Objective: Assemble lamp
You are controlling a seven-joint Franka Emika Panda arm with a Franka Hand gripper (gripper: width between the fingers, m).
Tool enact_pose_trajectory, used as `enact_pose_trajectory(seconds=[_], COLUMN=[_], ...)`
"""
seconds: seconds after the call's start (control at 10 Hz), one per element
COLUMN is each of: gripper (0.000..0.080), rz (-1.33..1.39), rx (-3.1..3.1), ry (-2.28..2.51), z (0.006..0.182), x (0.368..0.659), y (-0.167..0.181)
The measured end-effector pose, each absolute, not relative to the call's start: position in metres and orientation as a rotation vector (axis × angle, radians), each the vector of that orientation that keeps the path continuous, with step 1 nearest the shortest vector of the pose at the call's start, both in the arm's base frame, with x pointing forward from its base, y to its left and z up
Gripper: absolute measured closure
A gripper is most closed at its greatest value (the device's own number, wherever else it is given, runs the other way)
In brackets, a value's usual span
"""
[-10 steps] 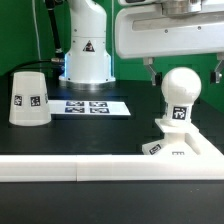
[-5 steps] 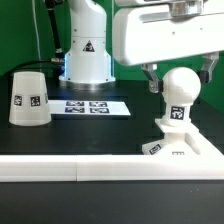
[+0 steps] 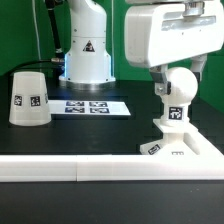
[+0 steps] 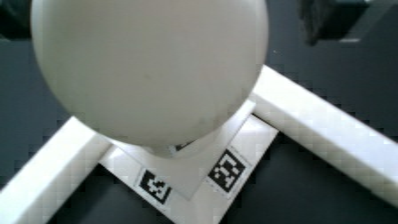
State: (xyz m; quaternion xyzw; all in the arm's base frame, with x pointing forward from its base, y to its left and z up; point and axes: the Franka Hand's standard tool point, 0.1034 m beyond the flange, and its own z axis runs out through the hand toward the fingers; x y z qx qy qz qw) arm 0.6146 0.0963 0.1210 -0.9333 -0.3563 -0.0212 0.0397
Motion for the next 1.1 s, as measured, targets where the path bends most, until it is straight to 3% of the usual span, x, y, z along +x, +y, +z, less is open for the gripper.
enact_pose_trajectory(seconds=[0.4,1.1], gripper=[0.0101,0.0101], rz=[-0.077,-0.041], rx=[-2.645,-2.329], ry=[-1.625,-2.103], z=[0.119,0.109], x=[0.616,0.609], y=[0.095,0.086])
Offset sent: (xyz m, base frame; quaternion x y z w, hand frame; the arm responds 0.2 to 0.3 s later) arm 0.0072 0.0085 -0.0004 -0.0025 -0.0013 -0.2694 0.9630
